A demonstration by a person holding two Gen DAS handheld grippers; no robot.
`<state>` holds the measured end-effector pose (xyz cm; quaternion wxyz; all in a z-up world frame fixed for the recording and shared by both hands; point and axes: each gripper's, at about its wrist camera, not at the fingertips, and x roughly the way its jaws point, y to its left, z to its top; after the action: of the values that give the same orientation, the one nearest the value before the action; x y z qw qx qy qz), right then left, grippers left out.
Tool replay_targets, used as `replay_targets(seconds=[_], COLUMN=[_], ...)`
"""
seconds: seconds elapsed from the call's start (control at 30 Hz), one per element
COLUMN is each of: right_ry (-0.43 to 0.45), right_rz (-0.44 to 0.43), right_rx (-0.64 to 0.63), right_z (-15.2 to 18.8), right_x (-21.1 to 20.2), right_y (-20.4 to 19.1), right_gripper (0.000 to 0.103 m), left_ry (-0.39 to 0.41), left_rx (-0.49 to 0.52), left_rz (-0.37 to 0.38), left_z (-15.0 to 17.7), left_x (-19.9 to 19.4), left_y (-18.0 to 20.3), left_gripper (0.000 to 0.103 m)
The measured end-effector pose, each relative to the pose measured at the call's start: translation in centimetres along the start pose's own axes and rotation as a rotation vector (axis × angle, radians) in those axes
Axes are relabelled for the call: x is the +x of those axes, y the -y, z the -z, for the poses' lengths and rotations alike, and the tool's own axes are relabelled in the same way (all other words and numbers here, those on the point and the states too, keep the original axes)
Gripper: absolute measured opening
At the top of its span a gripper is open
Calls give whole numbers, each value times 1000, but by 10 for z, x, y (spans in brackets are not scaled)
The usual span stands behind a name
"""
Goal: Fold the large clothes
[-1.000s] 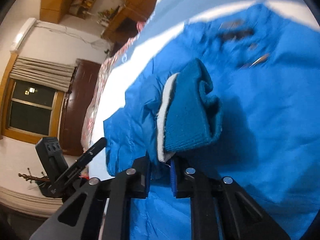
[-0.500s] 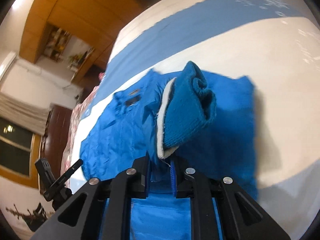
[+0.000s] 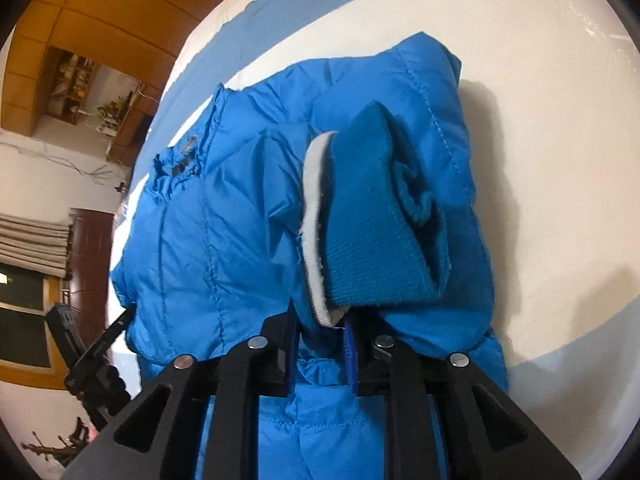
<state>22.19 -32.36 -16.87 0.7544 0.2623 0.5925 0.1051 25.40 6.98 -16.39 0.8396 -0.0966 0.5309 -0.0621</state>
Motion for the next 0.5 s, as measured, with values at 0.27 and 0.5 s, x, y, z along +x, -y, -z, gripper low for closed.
replay_targets(seconds=[0.27, 0.5], right_ry=[143, 108], right_rz=[44, 99], right_rx=[-91, -161], right_z=[8, -42], right_x=[-77, -19], right_y=[-29, -60], right_gripper=[29, 29], left_ry=[90, 51], left_rx=[33, 66], left_rz=[9, -20], left_z=[-16, -46], left_x=[-43, 1], left_y=[20, 55], left_gripper=[51, 50])
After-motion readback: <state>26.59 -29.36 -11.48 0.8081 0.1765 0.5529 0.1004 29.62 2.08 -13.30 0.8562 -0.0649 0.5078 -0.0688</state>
